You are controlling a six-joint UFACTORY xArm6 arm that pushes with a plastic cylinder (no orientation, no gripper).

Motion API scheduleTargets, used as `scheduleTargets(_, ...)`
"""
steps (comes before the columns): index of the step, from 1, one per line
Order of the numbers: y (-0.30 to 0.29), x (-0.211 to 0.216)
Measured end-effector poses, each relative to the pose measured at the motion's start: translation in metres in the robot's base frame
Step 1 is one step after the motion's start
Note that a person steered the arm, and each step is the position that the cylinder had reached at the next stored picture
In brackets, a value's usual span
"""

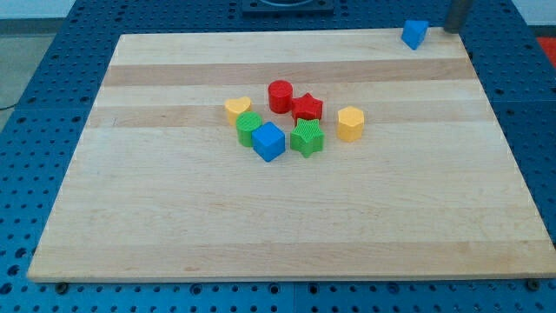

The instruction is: Move the blue triangle closer to the red star

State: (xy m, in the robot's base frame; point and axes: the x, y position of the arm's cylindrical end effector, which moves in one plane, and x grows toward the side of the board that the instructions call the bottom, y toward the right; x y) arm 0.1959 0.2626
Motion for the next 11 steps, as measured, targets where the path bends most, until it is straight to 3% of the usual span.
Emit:
scheduleTargets(3, -0.102, 0.038)
scheduleTargets(4, -0.106, 0.060)
scheduleTargets(7, -0.195, 0.051)
scheduleTargets(11, -0.221, 0.126)
